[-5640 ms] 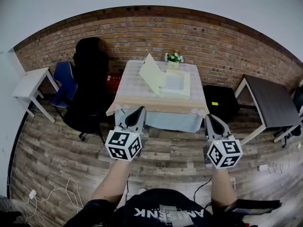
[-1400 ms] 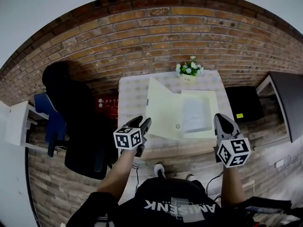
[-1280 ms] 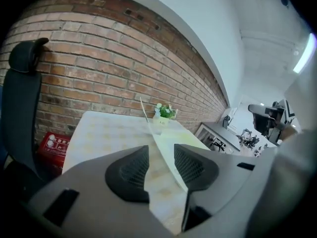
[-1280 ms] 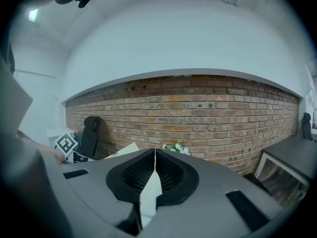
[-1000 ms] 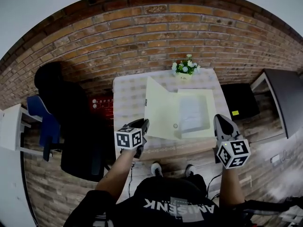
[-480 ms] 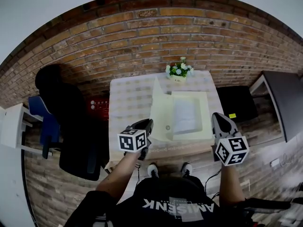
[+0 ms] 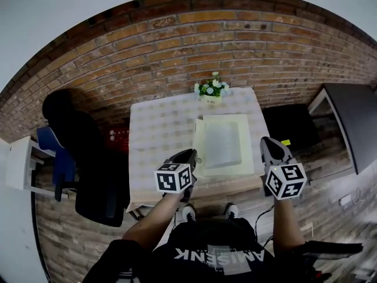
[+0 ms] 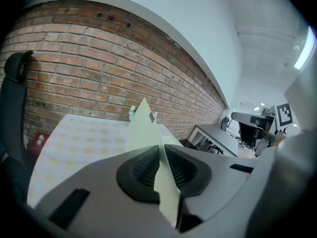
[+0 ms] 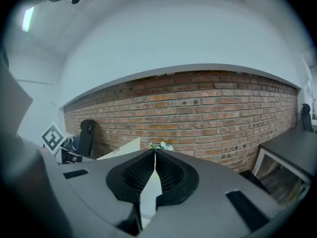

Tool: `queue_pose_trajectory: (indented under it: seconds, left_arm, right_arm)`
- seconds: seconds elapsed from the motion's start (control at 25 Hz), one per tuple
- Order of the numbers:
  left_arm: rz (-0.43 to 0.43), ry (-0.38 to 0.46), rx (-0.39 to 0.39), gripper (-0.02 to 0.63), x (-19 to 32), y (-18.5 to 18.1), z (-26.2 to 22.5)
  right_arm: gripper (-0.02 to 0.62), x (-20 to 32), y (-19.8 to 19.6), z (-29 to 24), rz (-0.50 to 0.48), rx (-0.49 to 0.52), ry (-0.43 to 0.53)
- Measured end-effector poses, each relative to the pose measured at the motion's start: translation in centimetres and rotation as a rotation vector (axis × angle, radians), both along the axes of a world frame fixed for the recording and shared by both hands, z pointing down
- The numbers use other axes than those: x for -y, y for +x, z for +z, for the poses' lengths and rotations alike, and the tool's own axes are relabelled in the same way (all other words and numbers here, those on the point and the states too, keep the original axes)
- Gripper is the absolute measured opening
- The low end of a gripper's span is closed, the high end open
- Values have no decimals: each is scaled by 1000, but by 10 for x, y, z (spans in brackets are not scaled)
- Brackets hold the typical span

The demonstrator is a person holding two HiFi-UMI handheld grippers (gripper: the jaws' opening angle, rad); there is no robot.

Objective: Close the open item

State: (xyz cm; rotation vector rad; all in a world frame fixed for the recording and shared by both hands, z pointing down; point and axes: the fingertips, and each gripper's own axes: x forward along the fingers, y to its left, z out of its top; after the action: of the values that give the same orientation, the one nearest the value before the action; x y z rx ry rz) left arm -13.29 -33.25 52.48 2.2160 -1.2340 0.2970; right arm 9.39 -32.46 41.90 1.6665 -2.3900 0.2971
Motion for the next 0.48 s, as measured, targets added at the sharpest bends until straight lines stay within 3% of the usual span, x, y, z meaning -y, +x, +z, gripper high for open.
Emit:
queue_pose_trajectory:
  seconds: [0.48]
  left_arm:
    - [87,-3,67,41,1,95,7]
  right_arm:
    - [41,15,57,23,-4,42,-33]
